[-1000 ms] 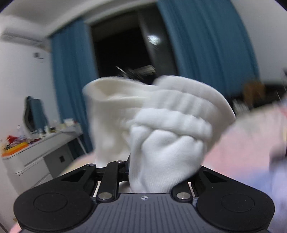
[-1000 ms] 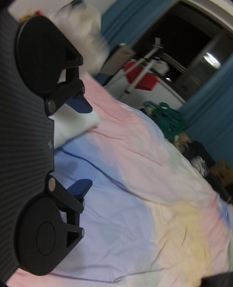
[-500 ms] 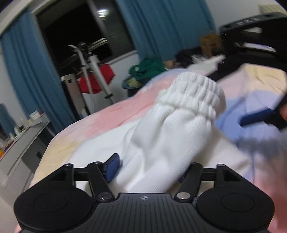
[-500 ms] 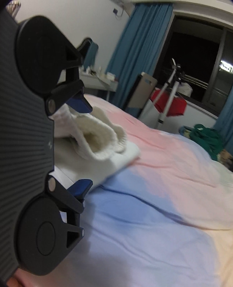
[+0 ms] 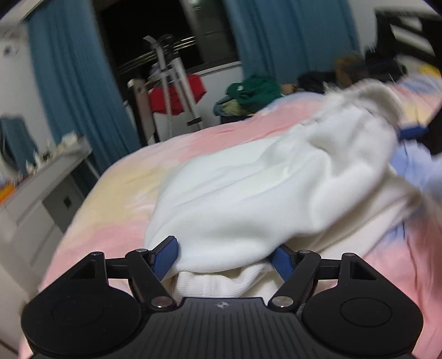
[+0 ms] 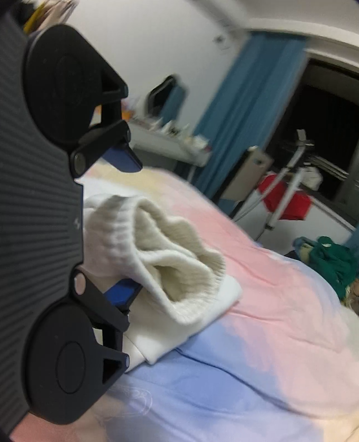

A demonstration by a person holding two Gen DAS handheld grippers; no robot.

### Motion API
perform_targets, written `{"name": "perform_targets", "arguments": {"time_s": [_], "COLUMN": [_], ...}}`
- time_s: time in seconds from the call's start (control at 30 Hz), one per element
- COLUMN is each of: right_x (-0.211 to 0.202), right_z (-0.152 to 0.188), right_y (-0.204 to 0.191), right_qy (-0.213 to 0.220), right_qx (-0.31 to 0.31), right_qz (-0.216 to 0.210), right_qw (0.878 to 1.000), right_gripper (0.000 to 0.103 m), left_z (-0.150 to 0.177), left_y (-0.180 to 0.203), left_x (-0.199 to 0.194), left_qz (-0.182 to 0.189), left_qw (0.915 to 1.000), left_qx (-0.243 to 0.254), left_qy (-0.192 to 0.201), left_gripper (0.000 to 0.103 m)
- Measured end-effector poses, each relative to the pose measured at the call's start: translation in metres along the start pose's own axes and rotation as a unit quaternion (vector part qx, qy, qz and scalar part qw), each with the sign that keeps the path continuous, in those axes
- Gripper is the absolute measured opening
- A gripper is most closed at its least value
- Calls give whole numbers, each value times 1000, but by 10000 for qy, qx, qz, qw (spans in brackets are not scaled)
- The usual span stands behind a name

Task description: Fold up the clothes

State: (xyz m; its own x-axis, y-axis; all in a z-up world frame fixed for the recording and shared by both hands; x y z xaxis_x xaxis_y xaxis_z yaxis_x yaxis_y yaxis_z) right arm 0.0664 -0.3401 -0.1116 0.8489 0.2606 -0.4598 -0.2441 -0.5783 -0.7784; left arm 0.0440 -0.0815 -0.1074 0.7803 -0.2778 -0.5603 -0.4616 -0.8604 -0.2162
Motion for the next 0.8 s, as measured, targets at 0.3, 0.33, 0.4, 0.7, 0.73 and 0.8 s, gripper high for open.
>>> {"name": "perform_targets", "arguments": {"time_s": [0.3,0.33,0.4,0.7,0.73,0.8], "right_x": [25,20,7,3,4,2], "right_z": [7,8,5,-4,-4,-4], "right_y": [-3,-6,-12,20,26,29], "right_qy": [650,683,825,696,677,670], "right_qx": [-565,-665,-749,-649,-525,-432], "right_qz": [1141,1129,931,1526,1522,1491], "right_qw": [9897,9890,9894,9837,9846,9856], "right_gripper": [54,47,42,45,49,55], "left_z": [-13,-14,-16,1,2,3], "left_y": [7,6,4,13,13,12], "left_x": [-1,-2,-6,-17,-16,-15], "left_qz": [171,218,350,747,742,729], "left_qw": [9996,9993,9985,9965,9965,9966], "left_qx": [-235,-291,-408,-341,-336,-335], "left_qy": [48,56,93,-169,-177,-183], "left_gripper": [73,72,70,63,63,63]}}
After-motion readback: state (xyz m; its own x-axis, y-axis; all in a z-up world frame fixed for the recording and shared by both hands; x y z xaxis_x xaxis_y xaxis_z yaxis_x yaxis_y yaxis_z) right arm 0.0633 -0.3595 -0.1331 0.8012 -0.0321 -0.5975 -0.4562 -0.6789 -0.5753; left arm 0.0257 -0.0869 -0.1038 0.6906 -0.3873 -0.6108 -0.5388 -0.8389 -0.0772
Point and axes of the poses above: each gripper's, at about its wrist camera, not at the fingertips, and x roughly the way its jaws point, y to its right, z to its underside, the point moved 5 cm from there along x, roughly the way its jaws point, and after that the axes turned 5 degrees about z, right-handed, at the moved point
